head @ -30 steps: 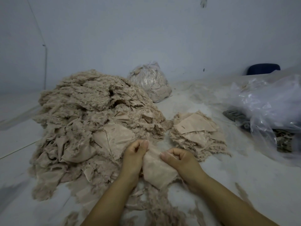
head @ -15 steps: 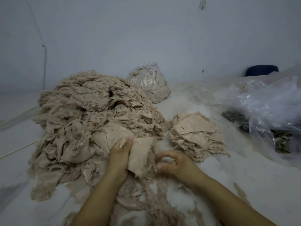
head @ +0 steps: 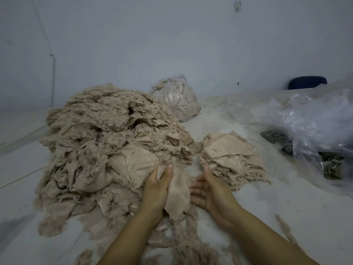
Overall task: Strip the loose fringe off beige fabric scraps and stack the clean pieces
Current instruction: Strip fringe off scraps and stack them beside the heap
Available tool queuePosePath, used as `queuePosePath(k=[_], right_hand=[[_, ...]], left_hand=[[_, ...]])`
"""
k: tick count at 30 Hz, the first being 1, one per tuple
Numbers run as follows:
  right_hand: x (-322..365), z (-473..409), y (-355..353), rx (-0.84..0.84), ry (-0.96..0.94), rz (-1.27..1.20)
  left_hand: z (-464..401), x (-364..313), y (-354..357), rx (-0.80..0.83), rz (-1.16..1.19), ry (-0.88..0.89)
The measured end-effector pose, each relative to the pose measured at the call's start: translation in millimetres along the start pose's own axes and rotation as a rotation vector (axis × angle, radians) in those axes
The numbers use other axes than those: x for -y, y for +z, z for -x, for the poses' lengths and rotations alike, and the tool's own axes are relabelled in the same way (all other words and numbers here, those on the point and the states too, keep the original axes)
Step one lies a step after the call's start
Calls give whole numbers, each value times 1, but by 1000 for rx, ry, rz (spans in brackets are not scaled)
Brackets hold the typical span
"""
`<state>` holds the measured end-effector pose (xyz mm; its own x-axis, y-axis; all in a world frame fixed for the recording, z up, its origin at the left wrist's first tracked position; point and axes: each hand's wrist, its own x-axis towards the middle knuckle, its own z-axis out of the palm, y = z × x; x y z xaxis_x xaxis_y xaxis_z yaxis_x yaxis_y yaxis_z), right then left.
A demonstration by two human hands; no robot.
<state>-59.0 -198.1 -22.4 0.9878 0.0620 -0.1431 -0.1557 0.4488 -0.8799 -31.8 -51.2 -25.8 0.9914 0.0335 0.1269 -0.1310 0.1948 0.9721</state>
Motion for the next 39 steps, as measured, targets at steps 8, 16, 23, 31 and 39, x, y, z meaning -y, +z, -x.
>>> queuePosePath(k=[8,16,23,31,39], right_hand=[[-6,-3,7,-145,-98,-8],[-12,5,15,92,106,89],[-6,2,11,-270,-219,47],[41,-17,1,-339,-477,501],[119,-73,-38,-423,-415,814]], left_hand=[[7,0,8,-24,-100,96],[10,0,12,66,-106,154],[6,8,9,31,-95,126],[3,5,1,-99,-144,90],[-13,-26,-20,-78,-255,197]])
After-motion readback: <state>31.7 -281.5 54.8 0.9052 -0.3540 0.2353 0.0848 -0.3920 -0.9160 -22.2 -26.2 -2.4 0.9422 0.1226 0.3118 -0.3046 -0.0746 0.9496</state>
